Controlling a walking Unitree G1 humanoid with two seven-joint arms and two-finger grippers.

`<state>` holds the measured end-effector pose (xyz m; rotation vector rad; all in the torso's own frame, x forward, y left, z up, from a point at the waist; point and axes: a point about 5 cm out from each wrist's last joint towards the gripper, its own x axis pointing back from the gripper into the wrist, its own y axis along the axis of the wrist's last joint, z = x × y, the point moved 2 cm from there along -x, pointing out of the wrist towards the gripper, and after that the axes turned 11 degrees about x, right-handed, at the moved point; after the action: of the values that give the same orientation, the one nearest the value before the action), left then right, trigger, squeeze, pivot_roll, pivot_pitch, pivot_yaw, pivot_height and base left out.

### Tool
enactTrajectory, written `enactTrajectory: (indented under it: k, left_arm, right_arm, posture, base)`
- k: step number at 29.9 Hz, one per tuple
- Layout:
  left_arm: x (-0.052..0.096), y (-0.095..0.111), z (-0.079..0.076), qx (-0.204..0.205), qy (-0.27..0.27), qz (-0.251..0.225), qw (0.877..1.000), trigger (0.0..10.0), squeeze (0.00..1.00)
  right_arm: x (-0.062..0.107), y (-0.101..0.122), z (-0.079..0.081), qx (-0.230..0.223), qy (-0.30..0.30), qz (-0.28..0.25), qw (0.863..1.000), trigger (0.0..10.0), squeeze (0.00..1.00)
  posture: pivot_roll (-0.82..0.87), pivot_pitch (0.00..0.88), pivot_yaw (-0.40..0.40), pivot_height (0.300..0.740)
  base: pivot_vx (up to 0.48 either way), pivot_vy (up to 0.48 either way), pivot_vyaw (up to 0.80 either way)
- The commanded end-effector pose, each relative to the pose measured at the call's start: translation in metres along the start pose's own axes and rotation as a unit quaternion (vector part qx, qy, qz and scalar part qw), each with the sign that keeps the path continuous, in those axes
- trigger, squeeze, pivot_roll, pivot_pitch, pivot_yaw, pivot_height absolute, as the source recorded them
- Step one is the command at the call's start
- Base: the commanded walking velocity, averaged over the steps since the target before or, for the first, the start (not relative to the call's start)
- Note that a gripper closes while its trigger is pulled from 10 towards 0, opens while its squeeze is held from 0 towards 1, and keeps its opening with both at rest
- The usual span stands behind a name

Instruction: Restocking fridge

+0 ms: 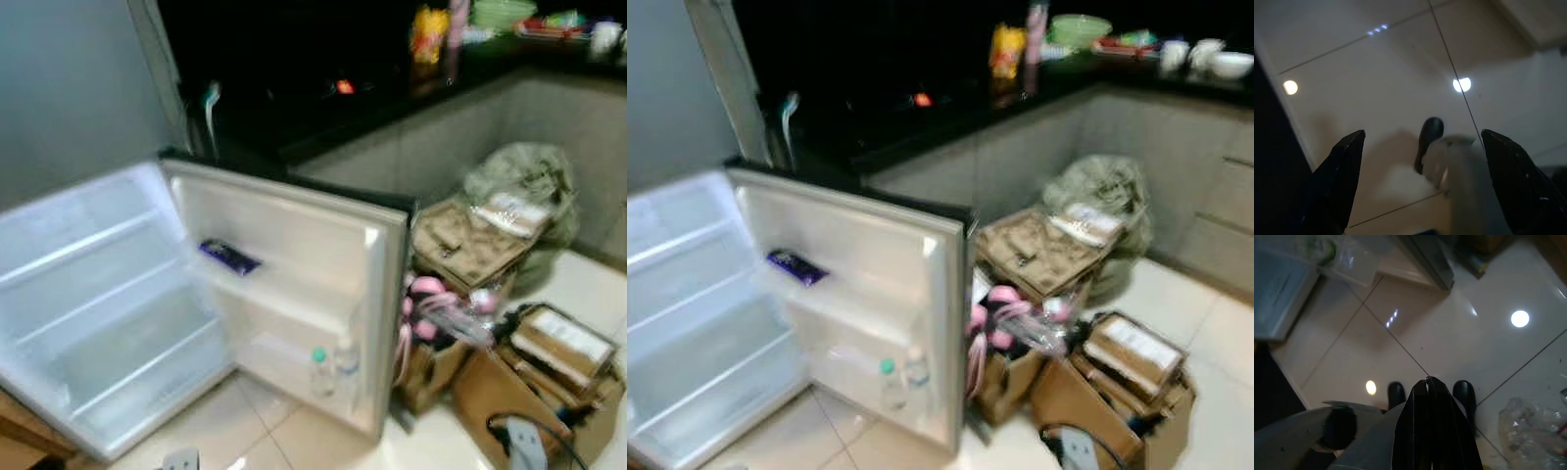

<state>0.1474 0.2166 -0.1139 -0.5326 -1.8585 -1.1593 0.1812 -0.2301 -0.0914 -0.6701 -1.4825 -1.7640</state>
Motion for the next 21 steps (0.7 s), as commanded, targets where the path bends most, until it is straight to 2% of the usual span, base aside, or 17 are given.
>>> enactTrajectory:
  k: [1, 15, 19, 21]
  left_arm:
    - [0.003, -0.007, 0.009, -0.001, 0.014, 0.011, 1.0, 10.0, 0.0]
    - [0.003, -0.008, 0.008, 0.0, 0.012, 0.011, 1.0, 10.0, 0.0]
    - [0.003, -0.009, 0.008, -0.011, 0.011, 0.016, 1.0, 10.0, 0.0]
    - [0.003, -0.011, 0.006, -0.021, 0.006, 0.022, 1.0, 10.0, 0.0]
  right_arm:
    - [-0.004, 0.002, 0.009, 0.007, 0.015, -0.004, 1.0, 10.0, 0.0]
    - [-0.004, 0.016, 0.002, 0.005, -0.005, -0.026, 1.0, 10.0, 0.0]
    - [-0.003, 0.016, -0.003, 0.005, -0.032, -0.02, 0.999, 10.0, 0.0]
    - [-0.003, 0.014, -0.003, 0.004, -0.034, -0.015, 0.999, 10.0, 0.0]
  posture:
    - [-0.11, 0.0, 0.023, 0.74]
    - [-0.11, 0.0, 0.022, 0.74]
    - [-0.11, 0.0, 0.022, 0.74]
    - [-0.11, 0.0, 0.02, 0.74]
  base:
    - [0.0, 0.0, 0.77]
    - [0.0, 0.0, 0.76]
    - [0.0, 0.0, 0.12]
    - [0.0, -0.48, 0.0]
